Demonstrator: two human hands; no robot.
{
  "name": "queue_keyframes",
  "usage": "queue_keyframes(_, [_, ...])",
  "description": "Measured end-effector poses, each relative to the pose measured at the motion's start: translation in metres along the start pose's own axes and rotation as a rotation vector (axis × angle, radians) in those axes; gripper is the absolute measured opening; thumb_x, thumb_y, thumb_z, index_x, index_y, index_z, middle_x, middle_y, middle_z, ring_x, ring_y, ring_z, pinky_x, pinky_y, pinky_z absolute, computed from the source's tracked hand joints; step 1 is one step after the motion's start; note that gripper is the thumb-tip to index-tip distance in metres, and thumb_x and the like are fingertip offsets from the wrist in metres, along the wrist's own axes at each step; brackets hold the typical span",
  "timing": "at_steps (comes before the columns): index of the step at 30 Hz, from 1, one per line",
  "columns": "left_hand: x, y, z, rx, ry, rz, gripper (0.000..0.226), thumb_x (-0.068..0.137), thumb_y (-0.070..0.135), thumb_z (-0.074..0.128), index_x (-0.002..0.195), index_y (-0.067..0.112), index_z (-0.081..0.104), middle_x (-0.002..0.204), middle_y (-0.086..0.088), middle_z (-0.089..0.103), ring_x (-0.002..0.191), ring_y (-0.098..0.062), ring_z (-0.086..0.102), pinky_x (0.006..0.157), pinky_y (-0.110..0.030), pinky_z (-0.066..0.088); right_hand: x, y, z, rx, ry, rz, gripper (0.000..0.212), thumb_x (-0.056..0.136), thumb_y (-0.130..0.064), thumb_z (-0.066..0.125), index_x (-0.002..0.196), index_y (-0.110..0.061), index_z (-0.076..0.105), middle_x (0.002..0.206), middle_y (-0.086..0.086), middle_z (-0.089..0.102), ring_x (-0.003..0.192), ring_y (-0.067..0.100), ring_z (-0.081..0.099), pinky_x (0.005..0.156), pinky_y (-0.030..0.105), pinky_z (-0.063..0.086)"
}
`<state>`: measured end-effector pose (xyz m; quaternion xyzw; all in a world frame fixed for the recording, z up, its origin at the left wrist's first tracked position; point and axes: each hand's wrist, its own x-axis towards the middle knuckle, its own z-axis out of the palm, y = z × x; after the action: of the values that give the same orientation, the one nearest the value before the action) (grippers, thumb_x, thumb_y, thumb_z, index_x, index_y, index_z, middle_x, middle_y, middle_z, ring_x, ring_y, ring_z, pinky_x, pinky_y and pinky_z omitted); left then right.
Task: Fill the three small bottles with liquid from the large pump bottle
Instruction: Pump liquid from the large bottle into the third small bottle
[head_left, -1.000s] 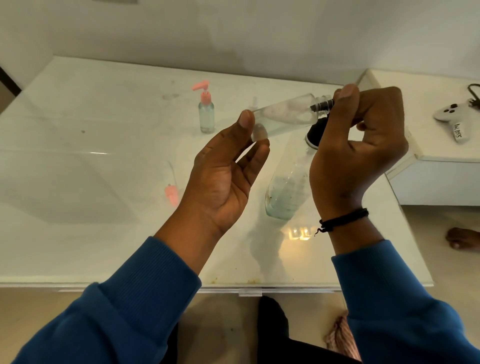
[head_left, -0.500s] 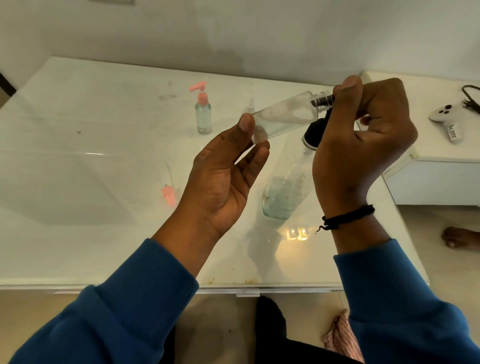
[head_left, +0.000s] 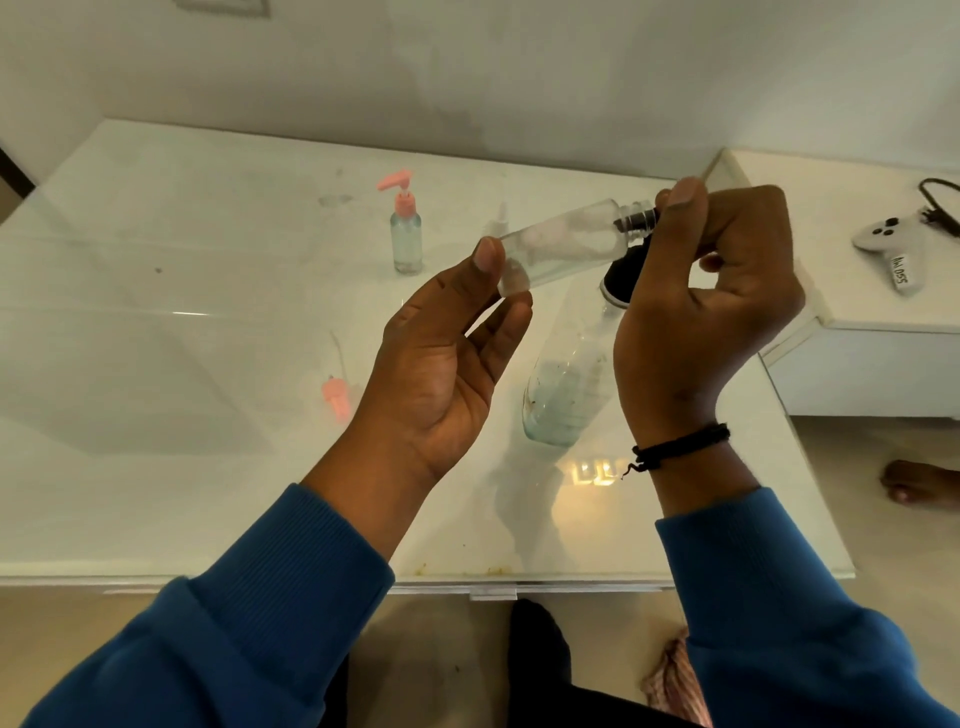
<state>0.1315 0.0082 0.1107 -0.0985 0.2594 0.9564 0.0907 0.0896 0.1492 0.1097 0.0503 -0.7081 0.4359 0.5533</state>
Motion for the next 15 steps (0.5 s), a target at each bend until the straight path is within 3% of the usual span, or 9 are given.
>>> queue_keyframes(8, [-0.0006, -0.0017, -0.0004, 0.011, -0.001, -0.004, 0.032, 0.073, 0.021, 0.071, 0.103, 0.010, 0.070, 0.096, -0.005, 0.075, 0.080, -0.012, 0.073, 0.066, -0.020, 0.059, -0.0004, 0.0013, 0.0008, 0.005, 0.011, -0.002, 0.034, 0.098, -0.004, 0.058, 0.064, -0.002, 0.055, 0.064, 0.013, 0.052, 0.063, 0.026, 0.045, 0.063, 0.026, 0.034])
queue_keyframes(11, [0.0002, -0.0017, -0.0007, 0.009, 0.004, -0.003, 0.033, 0.072, 0.021, 0.072, 0.103, 0.010, 0.071, 0.100, -0.006, 0.075, 0.082, -0.013, 0.073, 0.068, -0.021, 0.060, 0.0027, 0.0003, 0.0008, 0.002, 0.004, -0.007, 0.033, 0.098, -0.005, 0.059, 0.065, -0.007, 0.054, 0.065, 0.005, 0.048, 0.063, 0.024, 0.043, 0.061, 0.028, 0.034])
queue_keyframes(15, [0.0015, -0.0010, 0.0002, 0.018, 0.000, -0.003, 0.031, 0.071, 0.022, 0.072, 0.100, 0.011, 0.072, 0.100, -0.005, 0.074, 0.081, -0.012, 0.072, 0.069, -0.021, 0.060, 0.0072, -0.0021, 0.0017, -0.012, 0.021, -0.023, 0.033, 0.097, -0.006, 0.059, 0.066, -0.011, 0.052, 0.064, 0.006, 0.049, 0.062, 0.025, 0.043, 0.062, 0.023, 0.032])
